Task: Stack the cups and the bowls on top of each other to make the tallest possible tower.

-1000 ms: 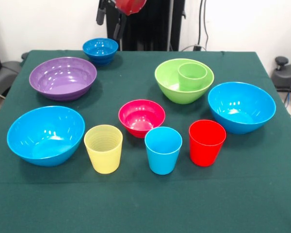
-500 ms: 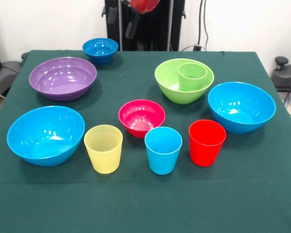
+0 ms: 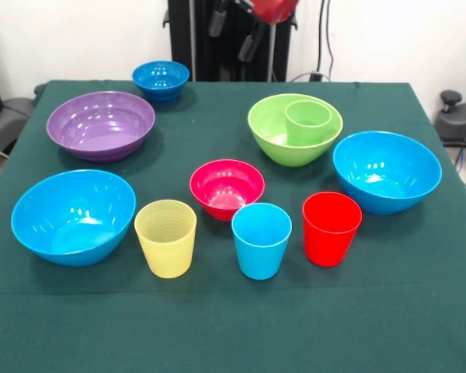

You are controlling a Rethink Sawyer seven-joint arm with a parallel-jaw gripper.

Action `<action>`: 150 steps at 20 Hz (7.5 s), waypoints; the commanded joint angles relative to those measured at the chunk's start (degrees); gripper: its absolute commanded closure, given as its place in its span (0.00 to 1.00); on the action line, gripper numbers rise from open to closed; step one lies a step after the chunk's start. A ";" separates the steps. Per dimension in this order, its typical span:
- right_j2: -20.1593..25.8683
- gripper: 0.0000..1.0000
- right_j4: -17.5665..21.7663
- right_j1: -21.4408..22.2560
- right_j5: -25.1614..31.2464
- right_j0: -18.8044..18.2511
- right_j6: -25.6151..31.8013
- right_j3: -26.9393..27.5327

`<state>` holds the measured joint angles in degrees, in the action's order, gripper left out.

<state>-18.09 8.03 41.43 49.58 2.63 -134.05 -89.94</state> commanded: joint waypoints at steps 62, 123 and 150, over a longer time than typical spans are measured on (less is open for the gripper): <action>5.77 0.00 1.96 -0.08 -4.74 -9.27 -2.58 -5.15; 7.54 0.00 5.50 -8.10 -6.60 -12.07 2.68 0.71; 6.14 0.00 0.18 -15.86 4.45 -5.77 -8.83 12.42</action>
<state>-16.40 10.48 28.60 47.37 -5.34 -136.87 -83.34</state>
